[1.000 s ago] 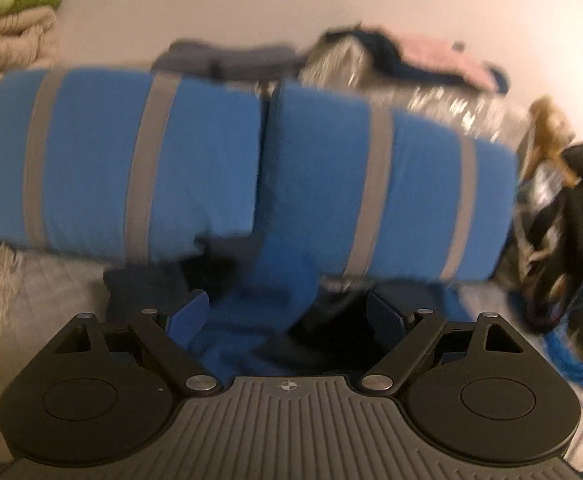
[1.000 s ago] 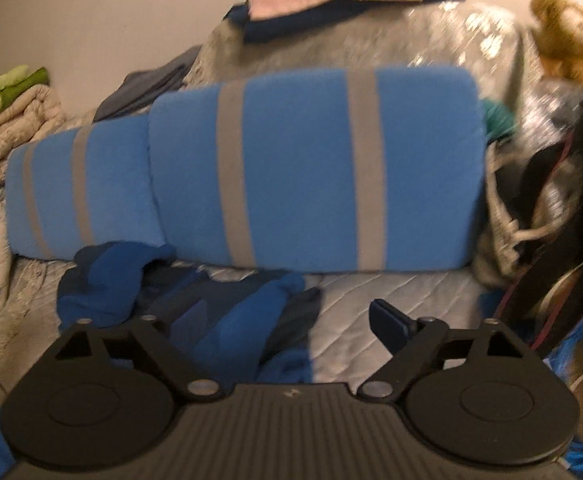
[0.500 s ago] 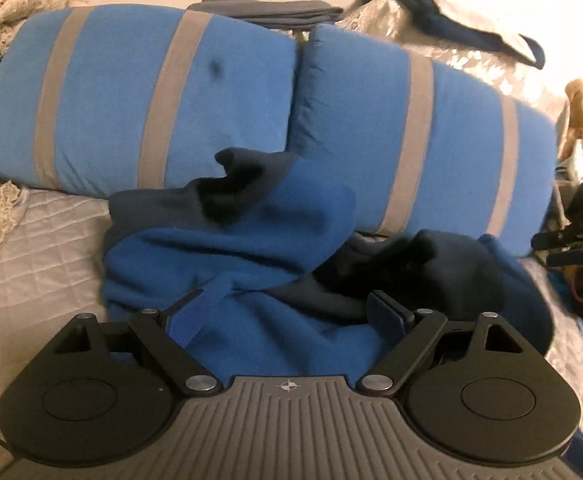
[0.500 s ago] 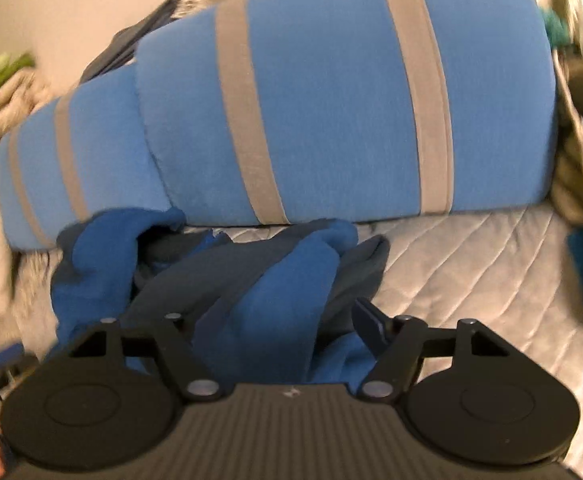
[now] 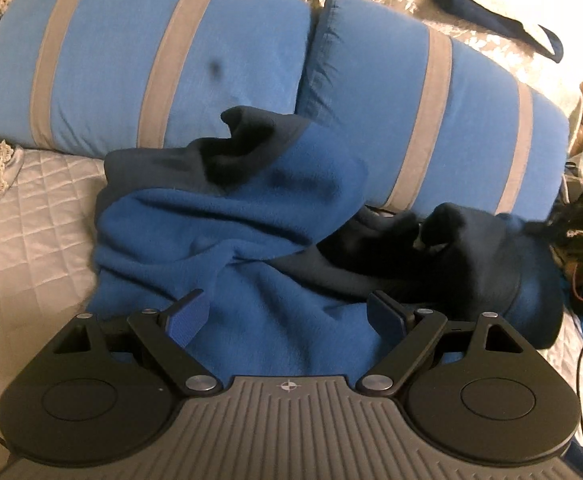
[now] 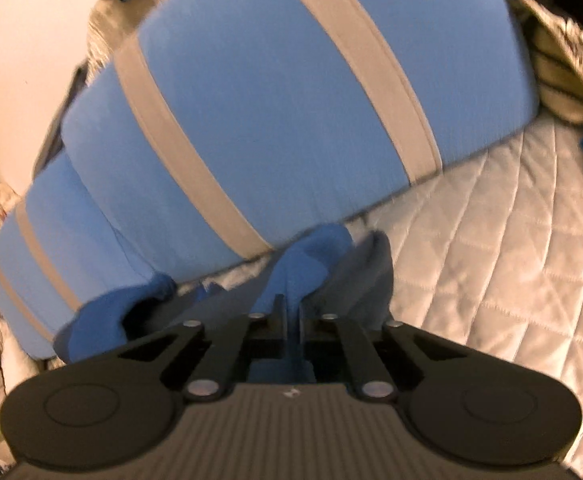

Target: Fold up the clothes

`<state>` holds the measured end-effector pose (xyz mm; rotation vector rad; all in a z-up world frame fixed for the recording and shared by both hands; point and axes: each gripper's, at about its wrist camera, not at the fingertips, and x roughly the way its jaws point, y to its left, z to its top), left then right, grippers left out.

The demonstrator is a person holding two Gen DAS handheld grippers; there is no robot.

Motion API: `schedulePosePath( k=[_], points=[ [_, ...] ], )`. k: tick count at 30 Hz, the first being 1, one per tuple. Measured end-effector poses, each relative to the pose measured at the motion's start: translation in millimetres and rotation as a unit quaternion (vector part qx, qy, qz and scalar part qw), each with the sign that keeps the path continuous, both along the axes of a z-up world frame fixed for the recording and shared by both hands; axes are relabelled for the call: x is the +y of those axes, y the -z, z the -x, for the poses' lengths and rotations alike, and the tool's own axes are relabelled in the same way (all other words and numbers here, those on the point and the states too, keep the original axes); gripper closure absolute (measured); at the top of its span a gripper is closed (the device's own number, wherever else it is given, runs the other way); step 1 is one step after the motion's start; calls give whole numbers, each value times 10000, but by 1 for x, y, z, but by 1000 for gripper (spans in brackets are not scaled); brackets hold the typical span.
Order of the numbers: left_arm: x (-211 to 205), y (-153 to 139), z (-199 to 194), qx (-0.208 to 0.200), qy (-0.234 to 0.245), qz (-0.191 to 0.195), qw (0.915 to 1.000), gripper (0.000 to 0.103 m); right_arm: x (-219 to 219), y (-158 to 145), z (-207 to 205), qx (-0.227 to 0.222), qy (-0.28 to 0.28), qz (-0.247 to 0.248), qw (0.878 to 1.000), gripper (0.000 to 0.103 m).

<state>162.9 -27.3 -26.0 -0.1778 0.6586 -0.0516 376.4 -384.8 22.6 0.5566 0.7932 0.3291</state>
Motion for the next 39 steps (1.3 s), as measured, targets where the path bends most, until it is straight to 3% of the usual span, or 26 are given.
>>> schedulePosePath(
  k=[2,5,10,12,14,16,19,24,30,33,35,39],
  points=[
    [0,-1,1,-37,95,68,9999,16,-6,-15,5,-184,86,-182,9996,98],
    [-3,-2,3,-108,193,74,9997,16,-13,-46,16,-679,194,-24,9975,99],
    [-3,-4,5,-207,249,120,9994,16,-22,-106,34,-1697,521,993,9791,99],
    [-1,-6,5,-292,220,202,9991,16,-20,-128,45,-2131,744,1450,9634,99],
    [3,-9,8,-435,180,350,9983,16,-8,-148,62,-2727,728,2029,9376,99],
    [8,-11,10,-572,101,507,9970,16,21,-153,80,-3238,370,2677,9067,99],
    [15,-15,14,-775,-17,740,9942,16,77,-130,98,-3575,-640,3390,8679,99],
    [23,-17,15,-846,-101,923,9921,16,157,-44,118,-3252,-2384,3805,8323,99],
    [27,-16,14,-858,-93,1010,9911,16,189,18,148,-2738,-3578,3880,8040,99],
    [28,-15,13,-790,-108,1036,9914,16,187,31,155,-2563,-3798,3873,8000,96],
    [28,-15,13,-754,-119,1041,9916,16,181,33,158,-2468,-3836,3829,8033,76],
    [28,-13,12,-671,-111,1046,9922,16,164,26,172,-2308,-3880,3646,8144,59]
  ],
)
